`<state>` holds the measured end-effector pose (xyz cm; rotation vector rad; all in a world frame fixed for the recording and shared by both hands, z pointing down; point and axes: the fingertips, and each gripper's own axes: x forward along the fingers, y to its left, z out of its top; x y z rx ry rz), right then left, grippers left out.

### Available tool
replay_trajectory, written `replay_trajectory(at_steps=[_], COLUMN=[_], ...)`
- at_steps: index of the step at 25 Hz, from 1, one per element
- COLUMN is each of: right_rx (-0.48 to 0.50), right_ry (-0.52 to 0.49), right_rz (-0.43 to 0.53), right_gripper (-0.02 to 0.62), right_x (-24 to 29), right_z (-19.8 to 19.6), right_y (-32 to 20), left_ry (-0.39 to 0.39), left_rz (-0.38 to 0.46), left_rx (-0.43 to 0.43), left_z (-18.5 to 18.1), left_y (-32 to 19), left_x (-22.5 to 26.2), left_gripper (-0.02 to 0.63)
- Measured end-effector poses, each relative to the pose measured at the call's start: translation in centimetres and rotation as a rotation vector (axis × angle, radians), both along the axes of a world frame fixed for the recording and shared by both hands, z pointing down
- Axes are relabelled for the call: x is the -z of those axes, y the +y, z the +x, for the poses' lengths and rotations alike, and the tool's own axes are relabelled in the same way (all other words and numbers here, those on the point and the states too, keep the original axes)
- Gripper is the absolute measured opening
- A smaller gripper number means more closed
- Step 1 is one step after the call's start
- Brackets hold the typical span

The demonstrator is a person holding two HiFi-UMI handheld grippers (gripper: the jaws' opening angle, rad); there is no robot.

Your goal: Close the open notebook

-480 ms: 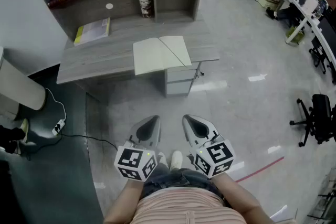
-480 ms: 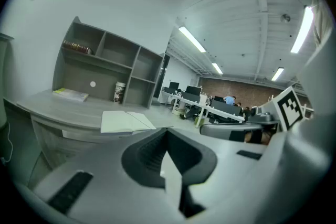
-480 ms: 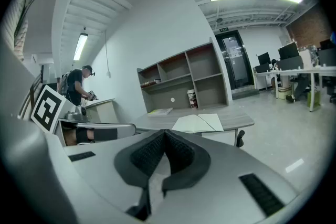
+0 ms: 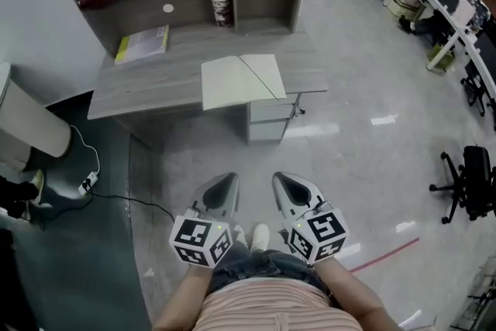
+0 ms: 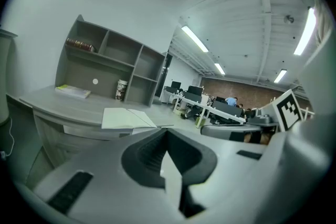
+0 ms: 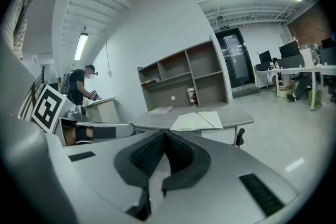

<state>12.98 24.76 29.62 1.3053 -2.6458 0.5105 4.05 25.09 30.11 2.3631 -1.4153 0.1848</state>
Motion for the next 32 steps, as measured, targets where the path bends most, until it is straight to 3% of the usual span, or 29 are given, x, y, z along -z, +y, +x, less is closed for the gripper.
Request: replay_trajectory(at_steps=[17, 25, 32], right_rx=[0.062, 0.07, 0.063], right_ry=[-0.003, -0.134, -0.135], right_rz=[-0.035, 0.008, -0.025], right_gripper=[0.008, 0.008, 0.008], right_x=[-1.6, 0.2, -0.5], right_z=[1.6, 3.2, 3.7], right_y=[-0.7, -2.2, -3.9], left_ry=[0.007, 0.015, 0.005], left_rz=[-0.028, -0.034, -0.03], left_rx=[0.056, 0.071, 0.066], left_z=[0.1, 0.3, 0.4], left_y=[-0.6, -1.7, -3.6], left_x=[-0.7, -0.6, -0.5], left_gripper=[0.012, 0.012, 0.012])
